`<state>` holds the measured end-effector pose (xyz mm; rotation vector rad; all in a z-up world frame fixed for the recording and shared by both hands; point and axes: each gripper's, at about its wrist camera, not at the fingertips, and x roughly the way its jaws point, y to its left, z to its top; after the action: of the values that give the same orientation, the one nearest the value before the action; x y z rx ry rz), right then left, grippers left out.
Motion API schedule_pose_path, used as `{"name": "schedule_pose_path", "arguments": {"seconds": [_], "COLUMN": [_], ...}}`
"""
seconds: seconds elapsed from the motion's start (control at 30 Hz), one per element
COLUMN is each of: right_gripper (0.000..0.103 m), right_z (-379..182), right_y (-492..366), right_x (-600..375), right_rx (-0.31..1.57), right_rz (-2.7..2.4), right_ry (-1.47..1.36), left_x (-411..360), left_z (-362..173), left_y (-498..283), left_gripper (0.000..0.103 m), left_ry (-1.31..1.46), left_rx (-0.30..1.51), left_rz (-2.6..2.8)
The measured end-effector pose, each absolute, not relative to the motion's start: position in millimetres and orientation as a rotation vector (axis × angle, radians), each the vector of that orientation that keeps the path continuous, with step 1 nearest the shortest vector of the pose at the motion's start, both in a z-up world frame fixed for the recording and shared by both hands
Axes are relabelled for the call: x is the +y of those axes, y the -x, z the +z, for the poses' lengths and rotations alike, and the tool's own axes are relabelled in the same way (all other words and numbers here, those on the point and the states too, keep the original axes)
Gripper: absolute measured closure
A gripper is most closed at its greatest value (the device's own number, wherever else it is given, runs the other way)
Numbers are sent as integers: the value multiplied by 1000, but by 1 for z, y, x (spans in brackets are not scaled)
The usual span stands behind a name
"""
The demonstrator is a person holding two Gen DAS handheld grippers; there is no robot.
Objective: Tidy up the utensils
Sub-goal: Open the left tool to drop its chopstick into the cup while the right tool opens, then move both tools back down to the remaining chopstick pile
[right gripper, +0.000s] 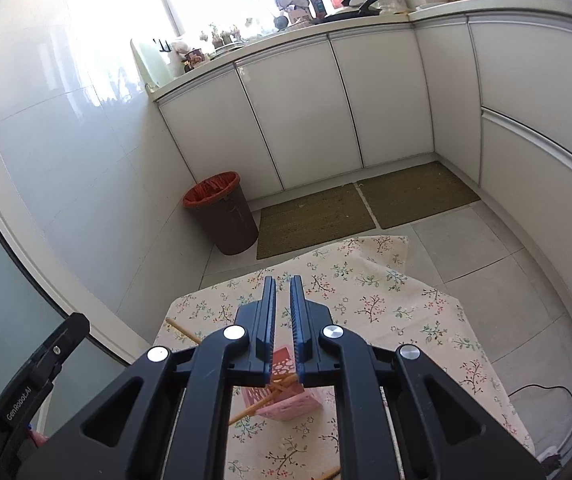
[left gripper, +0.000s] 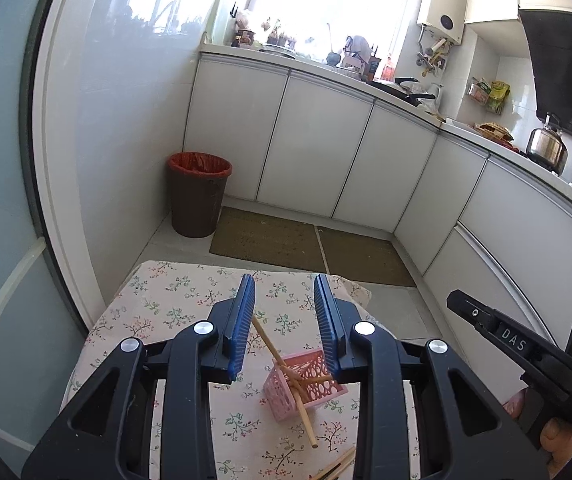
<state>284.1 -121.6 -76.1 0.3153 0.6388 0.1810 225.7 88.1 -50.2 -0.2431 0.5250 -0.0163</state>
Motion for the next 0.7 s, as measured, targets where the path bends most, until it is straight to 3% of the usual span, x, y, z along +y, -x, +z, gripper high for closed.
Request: {"name": "schedule_pose_path", "arguments": {"seconds": [0.03,0.13,0.17,0.3,0.43,0.57,0.7], "right_gripper": [89,63,59,50,34,20,14], "right_z": [-76,-78,-78,-80,-81,-85,-93], "right_y": [-279,-263,-259,-242,-224,-210,-194], "right_x": [-125,-133,-137,-148,-155,-162,-170], "right_rx": [637,623,620,625,612,619,636], "right_rz": [172,142,132,105,71,35,25], "right_ry": [-311,-310,-312,-319,-314,-327,-336], "left_x": [85,75,72,60,51,42,35], "left_z": [-50,-47,-46,-44,-45,-50,-59], "left_y": [-224,-219,-217,-207,-194,-183,-173], "left_gripper": [73,70,69,63,43,36,28], "left_ry": [231,198,187,152,130,101,78], "left_rx": [526,533,535,533,527,537,560], "left_rz": [-15,-27,-30,-45,-45,-52,-59]}}
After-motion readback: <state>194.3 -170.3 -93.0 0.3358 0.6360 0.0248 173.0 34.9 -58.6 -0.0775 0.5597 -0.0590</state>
